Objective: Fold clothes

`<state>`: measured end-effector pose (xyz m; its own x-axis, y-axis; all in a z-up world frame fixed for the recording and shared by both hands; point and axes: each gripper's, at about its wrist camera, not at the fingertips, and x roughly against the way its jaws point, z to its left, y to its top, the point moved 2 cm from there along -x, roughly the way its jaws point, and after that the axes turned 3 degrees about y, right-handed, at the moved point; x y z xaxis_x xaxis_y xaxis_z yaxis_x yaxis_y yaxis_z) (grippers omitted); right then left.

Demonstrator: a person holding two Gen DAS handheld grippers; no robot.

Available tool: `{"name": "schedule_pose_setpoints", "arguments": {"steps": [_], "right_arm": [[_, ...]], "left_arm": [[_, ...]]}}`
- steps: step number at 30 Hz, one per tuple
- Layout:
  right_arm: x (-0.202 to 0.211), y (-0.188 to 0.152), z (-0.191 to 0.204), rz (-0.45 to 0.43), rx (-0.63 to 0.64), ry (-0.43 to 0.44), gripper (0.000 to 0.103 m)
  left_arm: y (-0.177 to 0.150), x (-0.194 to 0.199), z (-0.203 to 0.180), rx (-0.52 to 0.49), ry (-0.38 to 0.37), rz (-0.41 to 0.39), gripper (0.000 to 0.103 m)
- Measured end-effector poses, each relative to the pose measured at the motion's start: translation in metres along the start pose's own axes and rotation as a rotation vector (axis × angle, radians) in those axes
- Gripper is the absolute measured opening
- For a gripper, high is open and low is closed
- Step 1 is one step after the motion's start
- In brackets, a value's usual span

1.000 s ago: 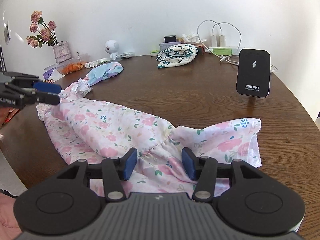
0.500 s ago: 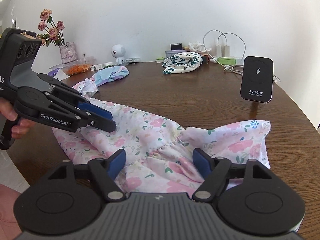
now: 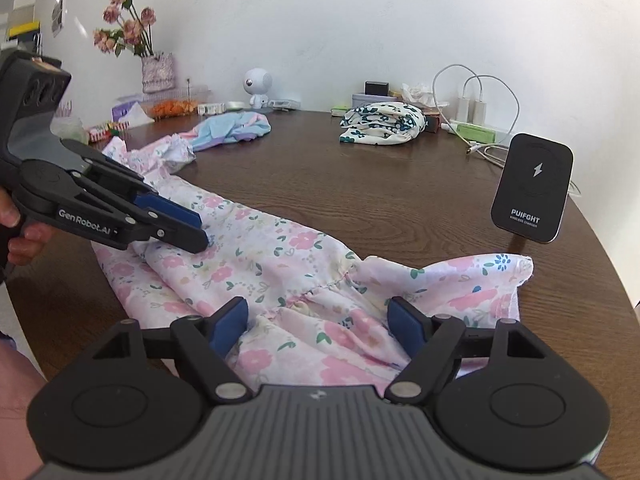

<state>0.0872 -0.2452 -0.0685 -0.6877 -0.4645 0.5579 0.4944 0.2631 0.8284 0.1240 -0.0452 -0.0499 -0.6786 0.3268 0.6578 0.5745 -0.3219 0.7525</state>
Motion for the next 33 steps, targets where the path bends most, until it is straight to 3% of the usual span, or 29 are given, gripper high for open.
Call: {"name": "schedule_pose_setpoints", "arguments": {"steps": [4,13,17,21,24,26,27,28,33], "right_arm": [[0.006,0.004,-0.002,0.031,0.016,-0.018,0.079],[0.052,-0.022,-0.027,0.053,-0.014,-0.122,0.082],[0.076,-0.014,-0.032,-0.049,-0.095,-0.140,0.082],[0.086,0.012,-0.025,-0.207,-0.187,-0.040,0.082],[0.062,0.031,-0.010,-0.213,-0.180,0.039,0.066],[0.036,0.040,0.001,-0.166,-0.163,0.082,0.036],[0.024,0.041,0.007,-0.136,-0.152,0.086,0.031],[0.011,0.043,0.013,-0.107,-0.141,0.090,0.027],[-0.044,0.045,0.039,0.036,-0.100,0.081,0.026]], "left_arm": [[-0.002,0.000,-0.007,-0.008,0.033,-0.012,0.026],[-0.004,0.001,-0.006,0.006,0.028,-0.024,0.025],[-0.005,0.001,-0.006,0.010,0.027,-0.030,0.026],[-0.006,0.001,-0.008,0.004,0.024,-0.040,0.029],[-0.007,0.002,-0.008,0.004,0.021,-0.051,0.030],[-0.009,0.002,-0.007,0.012,0.013,-0.059,0.030],[-0.009,0.003,-0.006,0.019,0.007,-0.062,0.031],[-0.010,0.003,-0.004,0.027,0.001,-0.065,0.031],[-0.013,0.010,0.009,0.086,-0.019,-0.080,0.031]]}}
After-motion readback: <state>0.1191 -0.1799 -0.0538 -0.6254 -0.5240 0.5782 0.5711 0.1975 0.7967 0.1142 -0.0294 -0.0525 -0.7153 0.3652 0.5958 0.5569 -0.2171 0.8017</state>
